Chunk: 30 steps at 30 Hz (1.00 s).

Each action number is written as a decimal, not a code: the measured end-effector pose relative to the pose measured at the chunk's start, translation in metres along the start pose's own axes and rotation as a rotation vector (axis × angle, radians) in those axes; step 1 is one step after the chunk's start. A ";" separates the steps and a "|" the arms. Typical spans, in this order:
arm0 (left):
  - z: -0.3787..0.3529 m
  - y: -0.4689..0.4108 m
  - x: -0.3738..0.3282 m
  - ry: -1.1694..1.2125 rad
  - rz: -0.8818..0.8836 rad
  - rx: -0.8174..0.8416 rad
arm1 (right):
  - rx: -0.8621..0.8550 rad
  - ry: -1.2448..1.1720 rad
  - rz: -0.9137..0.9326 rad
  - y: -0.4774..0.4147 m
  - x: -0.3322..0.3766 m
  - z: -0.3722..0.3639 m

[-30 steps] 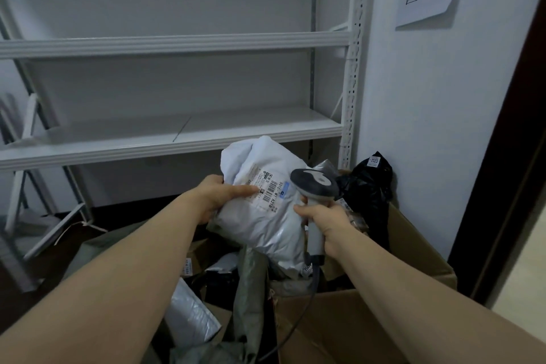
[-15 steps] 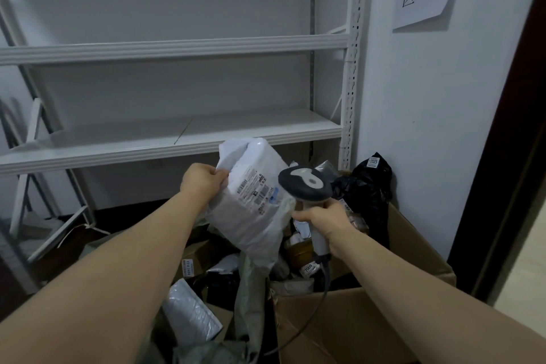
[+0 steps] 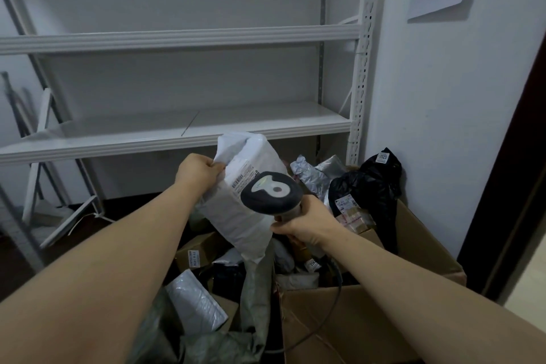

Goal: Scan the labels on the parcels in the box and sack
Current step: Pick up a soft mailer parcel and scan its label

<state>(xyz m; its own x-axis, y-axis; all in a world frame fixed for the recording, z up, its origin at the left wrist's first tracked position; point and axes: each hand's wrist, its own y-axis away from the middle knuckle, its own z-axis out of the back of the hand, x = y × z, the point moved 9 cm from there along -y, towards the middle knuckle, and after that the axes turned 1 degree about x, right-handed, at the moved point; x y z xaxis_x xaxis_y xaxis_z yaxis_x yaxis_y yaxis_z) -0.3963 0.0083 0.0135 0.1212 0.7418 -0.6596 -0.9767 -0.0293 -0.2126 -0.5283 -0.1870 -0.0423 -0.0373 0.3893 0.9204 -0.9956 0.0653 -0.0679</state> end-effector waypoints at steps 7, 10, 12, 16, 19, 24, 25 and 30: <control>0.001 -0.003 0.006 -0.002 0.011 -0.012 | 0.008 0.067 0.051 0.000 0.007 -0.002; 0.000 -0.005 0.010 0.001 0.012 -0.015 | 0.021 0.104 0.057 0.001 0.010 -0.003; -0.001 -0.007 0.013 0.005 0.016 -0.008 | 0.036 0.098 0.057 0.001 0.010 -0.004; 0.000 -0.010 0.018 0.024 0.027 -0.012 | 0.025 0.068 0.032 -0.001 0.005 -0.005; 0.006 -0.010 0.027 0.016 0.048 -0.050 | 0.019 -0.032 -0.031 -0.001 -0.003 -0.006; 0.033 -0.007 0.061 -0.091 0.188 -0.224 | -0.030 -0.103 -0.133 -0.004 -0.021 -0.007; 0.037 -0.004 0.068 -0.129 0.238 -0.241 | -0.042 -0.116 -0.158 -0.005 -0.025 -0.008; 0.010 0.006 0.103 -0.233 0.385 -0.090 | -0.098 -0.190 -0.254 -0.012 -0.042 -0.009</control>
<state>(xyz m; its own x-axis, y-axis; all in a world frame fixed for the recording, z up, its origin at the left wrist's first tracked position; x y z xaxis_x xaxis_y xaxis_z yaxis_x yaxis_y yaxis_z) -0.3911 0.0912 -0.0490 -0.3005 0.7962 -0.5251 -0.9224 -0.3826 -0.0523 -0.5137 -0.1956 -0.0838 0.1868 0.1712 0.9674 -0.9623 0.2301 0.1450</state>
